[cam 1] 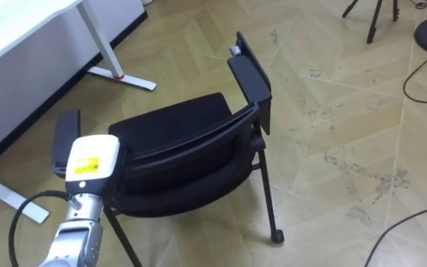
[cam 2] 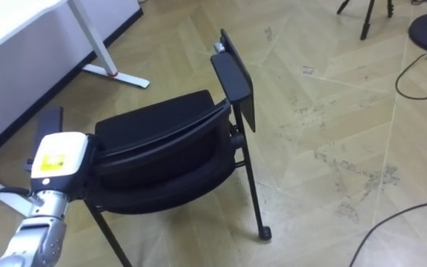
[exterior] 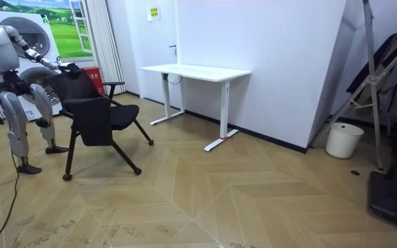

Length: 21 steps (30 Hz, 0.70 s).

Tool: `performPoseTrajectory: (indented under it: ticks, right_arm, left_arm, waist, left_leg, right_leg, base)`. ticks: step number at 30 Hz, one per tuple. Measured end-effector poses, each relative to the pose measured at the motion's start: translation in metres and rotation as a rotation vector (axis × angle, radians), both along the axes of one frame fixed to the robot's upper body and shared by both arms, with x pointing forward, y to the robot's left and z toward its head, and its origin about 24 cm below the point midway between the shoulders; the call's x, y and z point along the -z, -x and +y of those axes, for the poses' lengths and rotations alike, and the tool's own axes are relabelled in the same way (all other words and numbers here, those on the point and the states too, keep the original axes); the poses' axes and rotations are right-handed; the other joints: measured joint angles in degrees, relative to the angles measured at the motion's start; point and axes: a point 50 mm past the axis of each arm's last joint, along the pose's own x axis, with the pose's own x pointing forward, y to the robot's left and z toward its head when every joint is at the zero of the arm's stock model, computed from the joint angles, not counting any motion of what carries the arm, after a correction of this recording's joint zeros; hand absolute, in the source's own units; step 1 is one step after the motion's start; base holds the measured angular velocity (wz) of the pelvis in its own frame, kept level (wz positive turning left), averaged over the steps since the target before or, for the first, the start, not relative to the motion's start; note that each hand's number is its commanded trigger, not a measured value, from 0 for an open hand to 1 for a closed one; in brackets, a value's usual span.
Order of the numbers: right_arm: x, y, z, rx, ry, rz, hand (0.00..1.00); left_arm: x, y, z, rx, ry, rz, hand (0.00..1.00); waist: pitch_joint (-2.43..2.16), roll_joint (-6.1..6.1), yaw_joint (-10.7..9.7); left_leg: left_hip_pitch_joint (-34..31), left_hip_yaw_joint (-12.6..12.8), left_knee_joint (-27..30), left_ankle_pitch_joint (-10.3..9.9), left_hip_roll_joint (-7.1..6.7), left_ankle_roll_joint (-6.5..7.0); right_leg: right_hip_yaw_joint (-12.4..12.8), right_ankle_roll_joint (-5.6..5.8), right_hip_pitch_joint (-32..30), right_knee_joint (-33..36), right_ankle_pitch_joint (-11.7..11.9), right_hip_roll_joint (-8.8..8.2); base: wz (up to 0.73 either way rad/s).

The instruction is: Push chair

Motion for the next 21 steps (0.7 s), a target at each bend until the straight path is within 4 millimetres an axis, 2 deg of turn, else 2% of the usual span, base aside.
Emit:
performPoseTrajectory:
  ticks: [3, 5, 6, 7, 10, 14, 21]
  right_arm:
    - [-0.023, -0.034, -0.013, -0.102, 0.179, -0.122, 0.00]
    - [-0.045, -0.061, -0.019, -0.179, 0.305, -0.225, 0.00]
    - [-0.049, -0.068, -0.020, -0.200, 0.335, -0.245, 0.00]
    - [-0.056, -0.079, -0.021, -0.232, 0.384, -0.273, 0.00]
    - [-0.072, -0.099, -0.019, -0.307, 0.479, -0.338, 0.00]
    - [-0.095, -0.123, -0.005, -0.470, 0.596, -0.425, 0.00]
    - [-0.112, -0.145, 0.021, -0.658, 0.638, -0.503, 0.00]
  left_arm:
    - [-0.004, -0.002, 0.001, 0.003, -0.004, -0.020, 1.00]
    - [-0.008, -0.004, 0.001, 0.011, -0.009, -0.027, 1.00]
    - [-0.010, -0.005, 0.001, 0.014, -0.011, -0.030, 1.00]
    - [-0.013, -0.007, 0.000, 0.023, -0.017, -0.034, 1.00]
    - [-0.020, -0.012, -0.001, 0.057, -0.040, -0.030, 1.00]
    - [-0.023, -0.012, -0.003, 0.078, -0.054, -0.017, 1.00]
    - [-0.023, -0.013, -0.005, 0.082, -0.042, -0.002, 1.00]
  waist:
    - [0.17, -0.90, 0.8]
    - [-0.41, -1.81, 1.6]
    - [-0.37, -2.04, 1.7]
    - [-0.28, -2.92, 2.0]
    - [-0.51, -4.38, 3.4]
    - [-0.59, -4.41, 4.4]
    - [-0.58, -4.06, 4.9]
  left_leg:
    - [-0.2, 0.1, 0.0, -0.1, 0.00, 0.33]
    - [-0.5, 0.4, 0.2, -0.2, 0.03, 0.38]
    - [-0.5, 0.4, 0.2, -0.2, 0.03, 0.38]
    - [-0.3, 0.5, 0.2, -0.2, 0.04, 0.38]
    - [-0.5, 0.8, 0.2, -0.2, 0.04, 0.42]
    - [-0.5, 1.2, 0.2, -0.2, 0.06, 0.49]
    - [-0.1, 1.5, 0.2, -0.2, 0.07, 0.49]
  right_leg:
    - [0.2, 0.01, -0.8, 0.9, 0.0, 0.00]
    - [0.6, 0.02, -1.5, 1.4, 0.0, 0.00]
    - [0.6, 0.02, -1.5, 1.4, 0.0, 0.00]
    - [0.7, 0.01, -1.4, 1.5, 0.0, -0.01]
    - [1.0, 0.02, -1.7, 1.4, 0.0, 0.00]
    - [1.5, 0.07, -1.6, 1.6, 0.0, 0.00]
    - [1.6, 0.05, -1.3, 1.8, 0.0, -0.01]
  base:
    - [-0.05]
    - [-0.07]
    - [-0.05]
    - [-0.03]
    - [-0.05]
    - [-0.04]
    - [-0.01]
